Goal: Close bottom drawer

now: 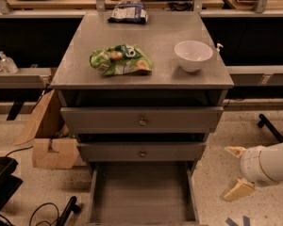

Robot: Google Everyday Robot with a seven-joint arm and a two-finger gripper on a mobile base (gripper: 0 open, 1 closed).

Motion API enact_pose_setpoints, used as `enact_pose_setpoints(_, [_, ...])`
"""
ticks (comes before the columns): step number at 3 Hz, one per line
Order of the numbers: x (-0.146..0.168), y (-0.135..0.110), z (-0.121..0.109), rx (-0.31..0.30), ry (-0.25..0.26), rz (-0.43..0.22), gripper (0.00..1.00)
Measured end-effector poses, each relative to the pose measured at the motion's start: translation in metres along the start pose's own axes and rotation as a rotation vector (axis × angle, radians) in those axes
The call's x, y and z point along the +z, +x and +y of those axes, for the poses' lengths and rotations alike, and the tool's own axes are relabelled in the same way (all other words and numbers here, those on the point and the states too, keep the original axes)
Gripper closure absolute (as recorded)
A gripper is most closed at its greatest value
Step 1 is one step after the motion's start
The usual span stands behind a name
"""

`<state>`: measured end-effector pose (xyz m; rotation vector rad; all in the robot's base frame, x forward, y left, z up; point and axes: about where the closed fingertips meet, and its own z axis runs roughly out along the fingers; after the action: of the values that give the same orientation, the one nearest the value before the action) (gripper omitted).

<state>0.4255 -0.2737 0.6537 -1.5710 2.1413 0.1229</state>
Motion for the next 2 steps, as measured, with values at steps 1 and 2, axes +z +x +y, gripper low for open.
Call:
enact_pose_setpoints(1, [0.0028,0.0001,-0.0029,0.001,0.01,-0.003,0.42])
enact_pose_setpoints(2, [0.0036,-0.0004,-0.0025,-0.001,0.009,-0.004,0.65])
